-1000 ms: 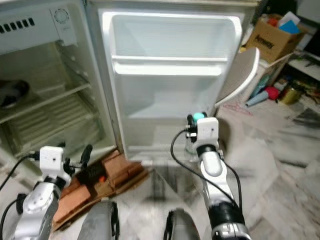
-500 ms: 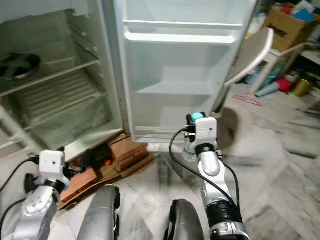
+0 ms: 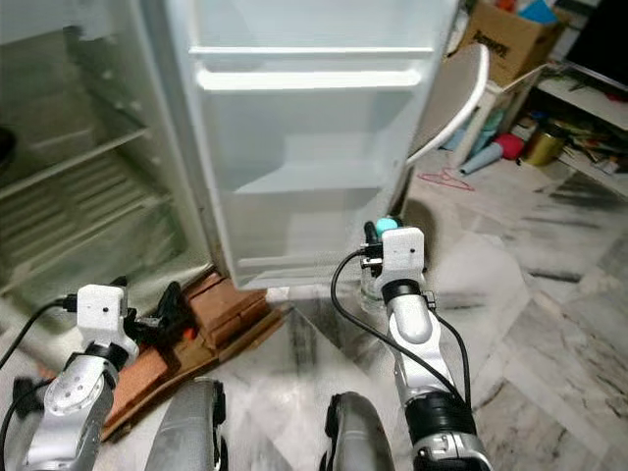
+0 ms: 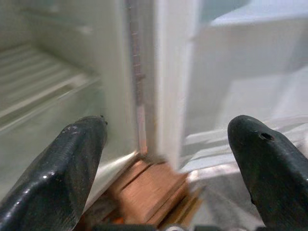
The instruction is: Restocking fridge
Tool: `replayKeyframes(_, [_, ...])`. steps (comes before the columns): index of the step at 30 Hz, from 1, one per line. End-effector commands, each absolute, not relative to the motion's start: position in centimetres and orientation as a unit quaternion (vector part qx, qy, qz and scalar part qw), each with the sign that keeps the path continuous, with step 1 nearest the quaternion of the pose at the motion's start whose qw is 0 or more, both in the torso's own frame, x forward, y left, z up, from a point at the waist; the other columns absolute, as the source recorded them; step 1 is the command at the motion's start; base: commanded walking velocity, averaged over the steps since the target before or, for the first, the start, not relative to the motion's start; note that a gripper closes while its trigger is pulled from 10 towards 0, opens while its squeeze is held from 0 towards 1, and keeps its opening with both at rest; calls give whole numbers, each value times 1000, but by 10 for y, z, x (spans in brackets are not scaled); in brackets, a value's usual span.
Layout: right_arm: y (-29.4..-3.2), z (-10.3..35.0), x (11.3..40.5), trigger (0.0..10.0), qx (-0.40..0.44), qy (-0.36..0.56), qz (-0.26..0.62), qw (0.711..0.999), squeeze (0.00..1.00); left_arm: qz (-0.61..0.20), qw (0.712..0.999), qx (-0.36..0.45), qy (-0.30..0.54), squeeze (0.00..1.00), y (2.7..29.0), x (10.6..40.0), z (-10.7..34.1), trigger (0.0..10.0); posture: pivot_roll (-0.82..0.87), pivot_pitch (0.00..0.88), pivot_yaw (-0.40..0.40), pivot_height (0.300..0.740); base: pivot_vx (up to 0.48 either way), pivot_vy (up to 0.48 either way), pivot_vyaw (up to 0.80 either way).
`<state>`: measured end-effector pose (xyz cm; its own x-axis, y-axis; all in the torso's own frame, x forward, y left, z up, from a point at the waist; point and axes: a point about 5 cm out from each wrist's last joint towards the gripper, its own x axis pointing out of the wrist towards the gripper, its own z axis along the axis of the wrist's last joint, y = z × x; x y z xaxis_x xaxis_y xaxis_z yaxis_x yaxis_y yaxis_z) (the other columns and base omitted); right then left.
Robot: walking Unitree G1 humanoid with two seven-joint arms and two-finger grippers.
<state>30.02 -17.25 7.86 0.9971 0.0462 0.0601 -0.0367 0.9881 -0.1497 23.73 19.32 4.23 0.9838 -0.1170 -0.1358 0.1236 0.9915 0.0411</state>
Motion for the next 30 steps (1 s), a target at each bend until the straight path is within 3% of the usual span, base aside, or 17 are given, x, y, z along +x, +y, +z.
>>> replayKeyframes(1, [-171,89,305,10000,-74,-54,21,996,0,-59,995,30,71,0,196,236,41,10000,91,54,-57,647,390,0,0])
replayKeyframes(20, [-168,88,306,10000,-74,-53,25,996,0,-58,995,30,71,0,194,237,40,10000,92,60,-55,647,371,0,0])
replayKeyframes(30, [-159,82,302,10000,-49,-39,59,996,0,-47,996,28,74,0,197,234,40,10000,96,82,-60,647,0,0,0])
